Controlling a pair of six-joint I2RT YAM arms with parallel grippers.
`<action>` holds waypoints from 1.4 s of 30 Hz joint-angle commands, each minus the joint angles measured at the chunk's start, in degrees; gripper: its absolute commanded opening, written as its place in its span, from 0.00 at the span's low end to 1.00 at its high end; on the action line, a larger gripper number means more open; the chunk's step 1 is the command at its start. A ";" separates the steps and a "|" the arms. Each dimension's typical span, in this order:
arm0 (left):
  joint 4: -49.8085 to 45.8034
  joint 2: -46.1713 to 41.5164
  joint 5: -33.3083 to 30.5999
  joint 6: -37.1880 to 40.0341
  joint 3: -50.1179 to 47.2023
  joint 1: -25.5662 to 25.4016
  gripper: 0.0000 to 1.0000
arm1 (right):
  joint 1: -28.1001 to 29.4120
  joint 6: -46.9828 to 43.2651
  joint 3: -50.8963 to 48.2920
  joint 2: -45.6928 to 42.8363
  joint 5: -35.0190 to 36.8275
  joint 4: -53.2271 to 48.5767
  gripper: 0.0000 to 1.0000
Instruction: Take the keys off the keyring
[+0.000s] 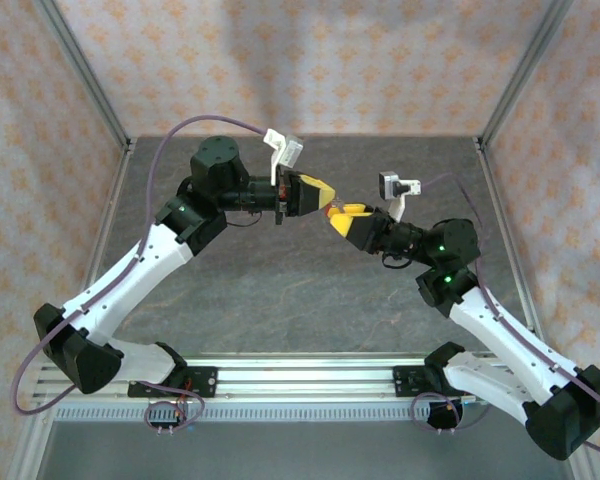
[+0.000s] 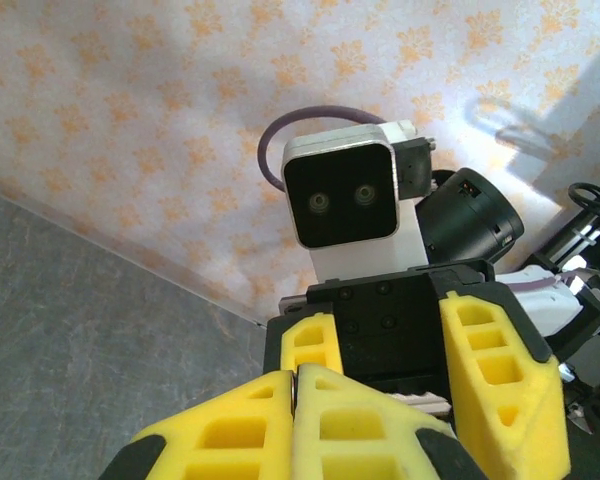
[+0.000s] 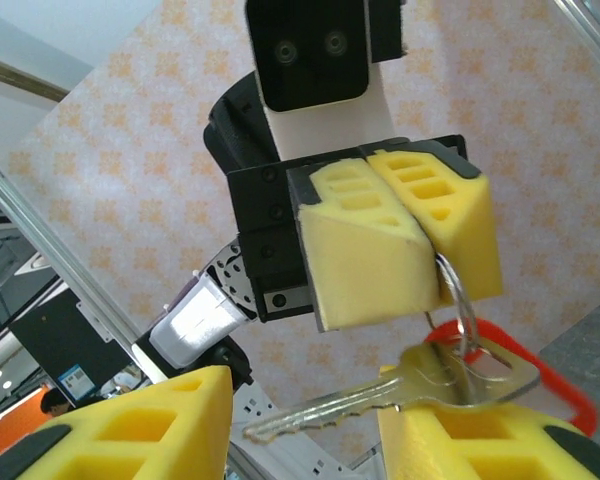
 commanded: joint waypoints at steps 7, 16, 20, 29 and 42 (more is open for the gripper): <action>1.70 -2.67 -1.30 1.06 0.39 -0.32 0.06 | 0.35 -0.45 -0.86 -1.55 3.09 -1.87 0.54; 1.91 -3.38 -1.47 1.06 -0.12 -0.28 0.06 | 0.38 0.61 -0.07 -2.28 3.10 -1.00 0.49; 2.51 -3.52 -1.73 0.71 -0.43 -0.23 0.06 | 0.35 1.81 -0.08 -1.97 3.91 -0.25 0.47; 4.65 -3.95 -2.43 -0.17 -1.34 -0.28 0.06 | 0.35 7.81 -1.39 -0.50 5.68 7.76 0.45; 8.10 -4.68 -4.62 -1.53 -3.28 -0.36 0.06 | 1.30 13.30 -2.19 1.53 8.15 13.11 0.44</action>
